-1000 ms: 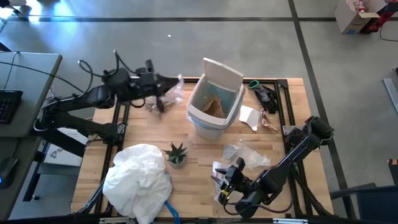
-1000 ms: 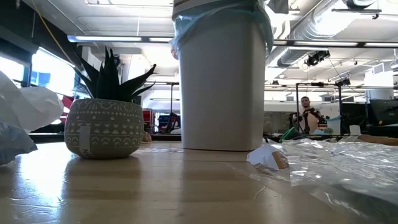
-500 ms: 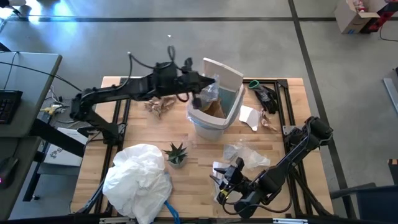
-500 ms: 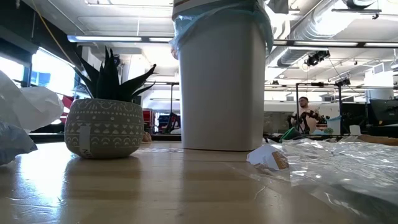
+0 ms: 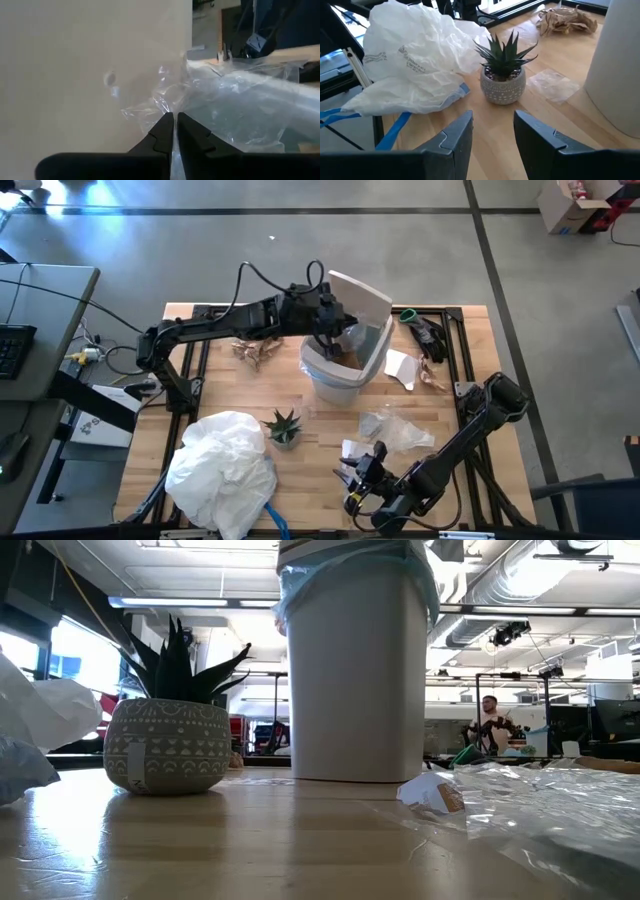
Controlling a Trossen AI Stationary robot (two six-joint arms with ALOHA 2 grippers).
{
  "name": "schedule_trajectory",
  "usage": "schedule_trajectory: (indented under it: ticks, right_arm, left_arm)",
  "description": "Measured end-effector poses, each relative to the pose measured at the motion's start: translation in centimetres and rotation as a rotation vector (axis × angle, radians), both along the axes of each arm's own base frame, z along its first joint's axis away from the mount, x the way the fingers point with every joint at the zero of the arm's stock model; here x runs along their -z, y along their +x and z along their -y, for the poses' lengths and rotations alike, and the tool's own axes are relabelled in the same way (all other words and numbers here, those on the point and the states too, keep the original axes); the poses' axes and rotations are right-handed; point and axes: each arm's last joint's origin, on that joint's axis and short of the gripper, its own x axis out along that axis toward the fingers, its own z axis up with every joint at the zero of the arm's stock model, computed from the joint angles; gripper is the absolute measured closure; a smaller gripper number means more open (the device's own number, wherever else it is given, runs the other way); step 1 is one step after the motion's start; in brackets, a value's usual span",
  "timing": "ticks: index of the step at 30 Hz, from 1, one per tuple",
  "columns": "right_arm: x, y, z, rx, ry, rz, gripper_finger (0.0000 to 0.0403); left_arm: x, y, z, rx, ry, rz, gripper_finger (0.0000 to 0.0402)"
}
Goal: Place trash/remove bag and relplace
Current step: Put the transparent plastic into the trash bin, then put the brown napkin into the trash bin
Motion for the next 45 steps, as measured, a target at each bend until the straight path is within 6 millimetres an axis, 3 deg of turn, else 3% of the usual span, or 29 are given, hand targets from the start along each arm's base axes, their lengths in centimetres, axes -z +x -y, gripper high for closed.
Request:
schedule_trajectory:
  ticks: [6, 17, 22, 30, 38, 45]
  right_arm:
    - [0.0, 0.0, 0.0, -0.003, -0.009, 0.001, 0.0275]
    - [-0.1, 0.1, -0.1, -0.004, -0.005, 0.014, 0.0275]
    - [-0.4, 0.3, -0.2, -0.02, -0.022, 0.027, 0.0275]
    - [-0.6, 0.4, -0.4, -0.053, -0.048, 0.02, 0.0275]
    - [-0.1, 0.2, -0.5, -0.123, 0.055, -0.066, 0.0275]
    - [0.3, -0.2, -0.1, -0.091, 0.096, -0.115, 0.0275]
  left_arm:
    - [-0.2, -0.3, 0.2, 0.018, -0.034, -0.002, 0.0355]
    - [-2.5, -1.8, 0.9, 0.075, -0.108, 0.102, 0.0278]
    - [-4.3, -3.9, 1.7, 0.087, -0.11, 0.119, 0.0273]
    - [-6.1, -9.1, 4.0, 0.125, -0.197, 0.01, 0.0273]
    - [-4.8, -12.5, 7.1, 0.178, -0.299, -0.27, 0.0273]
    - [0.1, -13.1, 9.1, 0.13, -0.267, -0.481, 0.0273]
